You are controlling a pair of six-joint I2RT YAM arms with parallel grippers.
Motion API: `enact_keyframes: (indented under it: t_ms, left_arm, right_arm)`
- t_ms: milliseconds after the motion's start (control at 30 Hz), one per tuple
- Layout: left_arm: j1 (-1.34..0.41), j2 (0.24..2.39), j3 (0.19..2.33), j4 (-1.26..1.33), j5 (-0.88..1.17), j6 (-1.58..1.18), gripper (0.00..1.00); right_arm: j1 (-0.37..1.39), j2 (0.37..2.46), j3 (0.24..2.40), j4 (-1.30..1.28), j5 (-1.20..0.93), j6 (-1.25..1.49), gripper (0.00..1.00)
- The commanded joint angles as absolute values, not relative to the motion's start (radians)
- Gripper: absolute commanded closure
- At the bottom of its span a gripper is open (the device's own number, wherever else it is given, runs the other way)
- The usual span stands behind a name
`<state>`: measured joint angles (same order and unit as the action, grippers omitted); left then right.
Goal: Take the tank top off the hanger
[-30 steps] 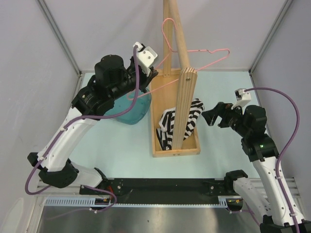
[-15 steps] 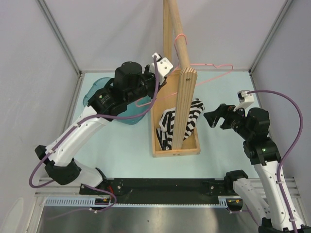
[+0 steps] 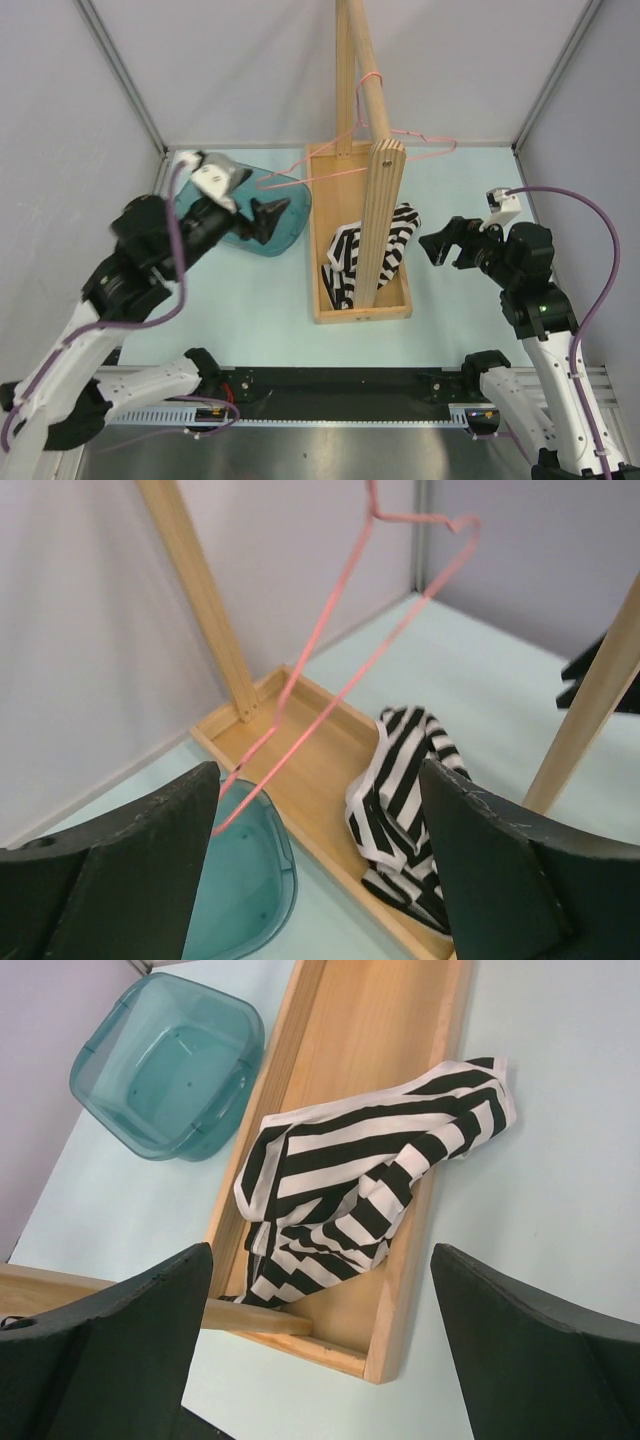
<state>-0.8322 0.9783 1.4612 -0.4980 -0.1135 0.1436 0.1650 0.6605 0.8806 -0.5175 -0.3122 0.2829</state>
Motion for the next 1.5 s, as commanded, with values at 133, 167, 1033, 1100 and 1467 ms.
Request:
enact_keyframes:
  t_ms: [133, 167, 1033, 1100, 1467]
  left_arm:
    - [-0.795, 0.704, 1.286, -0.507, -0.504, -0.197, 0.07]
    - [-0.789, 0.701, 1.269, -0.573, -0.573, -0.278, 0.01]
    - [-0.488, 1.086, 0.703, 0.096, 0.477, -0.821, 0.04]
    - [-0.521, 1.126, 0.701, 0.149, 0.462, -0.807, 0.04]
    - [-0.678, 1.524, 0.856, 0.255, 0.256, -0.661, 0.04]
  right_arm:
    - [0.158, 0.629, 0.865, -0.511, -0.327, 0.273, 0.04]
    - [0.160, 0.629, 0.862, -0.500, -0.330, 0.282, 0.04]
    - [0.158, 0.546, 0.896, -0.548, -0.321, 0.318, 0.05]
    - [0.158, 0.538, 0.885, -0.531, -0.327, 0.333, 0.04]
    - [0.156, 0.518, 0.897, -0.569, -0.308, 0.291, 0.04]
